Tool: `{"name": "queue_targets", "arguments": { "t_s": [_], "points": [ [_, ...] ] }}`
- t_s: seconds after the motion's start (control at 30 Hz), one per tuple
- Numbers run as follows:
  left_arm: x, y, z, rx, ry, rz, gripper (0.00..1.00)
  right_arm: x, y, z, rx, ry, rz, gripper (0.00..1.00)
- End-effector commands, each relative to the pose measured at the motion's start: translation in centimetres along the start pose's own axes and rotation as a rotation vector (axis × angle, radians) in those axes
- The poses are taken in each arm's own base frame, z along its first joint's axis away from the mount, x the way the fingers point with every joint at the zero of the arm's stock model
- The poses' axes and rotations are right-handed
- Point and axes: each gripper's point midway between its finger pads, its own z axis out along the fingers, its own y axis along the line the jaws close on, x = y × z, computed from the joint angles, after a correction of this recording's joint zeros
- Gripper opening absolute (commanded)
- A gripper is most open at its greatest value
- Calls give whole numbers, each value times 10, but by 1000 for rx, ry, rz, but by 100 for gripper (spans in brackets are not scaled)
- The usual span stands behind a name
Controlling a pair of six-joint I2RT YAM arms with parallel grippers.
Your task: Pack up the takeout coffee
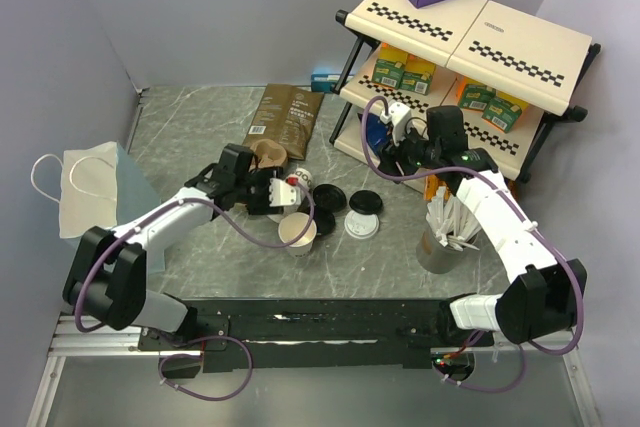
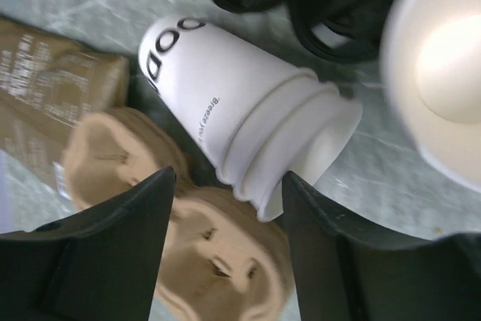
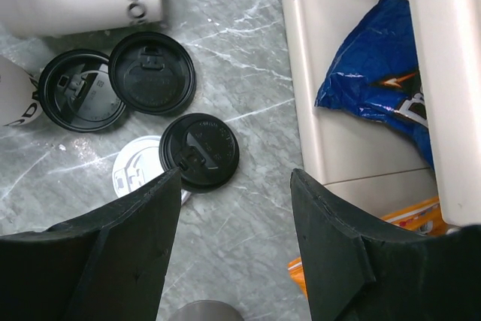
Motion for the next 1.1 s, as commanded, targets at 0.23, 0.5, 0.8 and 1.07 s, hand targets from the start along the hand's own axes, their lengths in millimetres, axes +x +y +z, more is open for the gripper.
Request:
{"name": "queue_targets", "arguments": {
  "t_s": [0.23, 0.5, 0.8, 1.07],
  "points": [
    [-40, 45, 3, -40, -110, -8, 52, -10, -3, -9, 31, -43, -6, 67],
    [-33, 22, -2, 87, -75, -27, 74, -14, -5, -13, 42, -52, -17, 67],
    [-13, 30, 23, -1, -26, 11, 71, -8, -5, -10, 33, -37, 1, 68],
    [-25, 48, 28, -89, -79, 20, 61, -6, -7, -7, 40, -35, 11, 68]
  ]
}}
